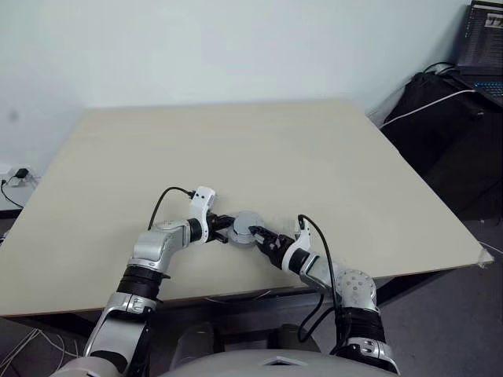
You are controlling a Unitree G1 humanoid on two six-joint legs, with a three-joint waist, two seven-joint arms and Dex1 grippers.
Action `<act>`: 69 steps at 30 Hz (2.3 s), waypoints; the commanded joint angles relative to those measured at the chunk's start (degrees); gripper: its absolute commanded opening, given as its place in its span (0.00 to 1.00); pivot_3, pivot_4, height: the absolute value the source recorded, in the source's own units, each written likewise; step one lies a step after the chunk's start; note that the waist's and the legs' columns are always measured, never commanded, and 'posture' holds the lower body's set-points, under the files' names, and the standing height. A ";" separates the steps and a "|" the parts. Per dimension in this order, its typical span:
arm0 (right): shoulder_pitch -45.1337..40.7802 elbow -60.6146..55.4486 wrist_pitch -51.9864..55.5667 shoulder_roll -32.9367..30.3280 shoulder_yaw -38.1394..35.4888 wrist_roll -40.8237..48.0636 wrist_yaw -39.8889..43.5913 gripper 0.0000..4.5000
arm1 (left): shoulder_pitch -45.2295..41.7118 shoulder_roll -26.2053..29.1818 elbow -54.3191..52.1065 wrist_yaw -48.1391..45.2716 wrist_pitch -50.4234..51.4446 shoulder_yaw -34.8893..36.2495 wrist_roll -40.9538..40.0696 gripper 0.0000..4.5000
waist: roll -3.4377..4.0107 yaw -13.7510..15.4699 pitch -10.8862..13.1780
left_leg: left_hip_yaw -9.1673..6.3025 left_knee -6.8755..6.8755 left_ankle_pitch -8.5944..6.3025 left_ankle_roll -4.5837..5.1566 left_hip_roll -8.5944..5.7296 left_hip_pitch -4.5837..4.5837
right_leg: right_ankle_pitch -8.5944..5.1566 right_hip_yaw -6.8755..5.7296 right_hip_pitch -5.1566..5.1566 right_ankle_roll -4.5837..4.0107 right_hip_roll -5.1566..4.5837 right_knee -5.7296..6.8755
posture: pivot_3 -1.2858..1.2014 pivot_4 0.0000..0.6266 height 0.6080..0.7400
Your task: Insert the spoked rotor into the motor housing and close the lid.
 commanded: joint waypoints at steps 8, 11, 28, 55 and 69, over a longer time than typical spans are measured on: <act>0.31 -3.95 0.70 4.91 1.28 4.72 0.40 0.28 | 1.38 0.11 -0.38 -0.21 2.11 -1.80 0.48 0.00 | 0.00 0.06 0.01 | 0.01 -0.06 0.00 0.00 -0.01 -0.01 | -0.03 -0.02 -0.01 -0.03 0.01 -0.05 | 0.52 0.00 1.00; 0.75 -4.25 1.12 4.86 1.83 4.78 -0.07 0.28 | 1.36 0.04 -0.40 -0.16 2.12 -1.75 0.46 0.00 | 0.01 0.12 0.02 | 0.00 -0.06 0.00 0.00 -0.01 -0.01 | -0.04 -0.02 -0.02 -0.02 0.01 -0.05 | 0.52 0.00 1.00; 1.82 -5.04 1.39 4.55 2.73 4.65 -1.45 0.28 | 2.08 -0.06 -1.06 0.05 2.16 -1.31 0.14 0.00 | 0.02 0.12 0.02 | 0.00 -0.09 -0.01 0.01 -0.01 -0.01 | -0.04 -0.02 -0.01 -0.02 0.00 -0.09 | 0.52 0.00 1.00; 2.29 -8.34 0.10 3.88 1.09 11.33 -1.45 0.28 | 36.17 -23.67 -36.78 22.45 2.60 22.62 -38.16 0.00 | 0.06 0.05 0.55 | -0.07 -0.02 -0.11 0.19 -0.01 -0.46 | 0.17 -0.08 -0.06 0.59 0.06 -0.83 | 0.52 0.00 1.00; 0.10 -12.92 0.28 3.48 3.87 20.66 -4.36 0.28 | 43.85 -25.05 -35.42 22.97 -5.19 13.35 -55.63 0.50 | 0.28 -0.11 0.67 | -0.02 -0.10 -0.11 0.18 -0.02 -0.88 | 0.35 -0.05 -0.57 0.22 0.13 -0.90 | 0.52 0.00 1.00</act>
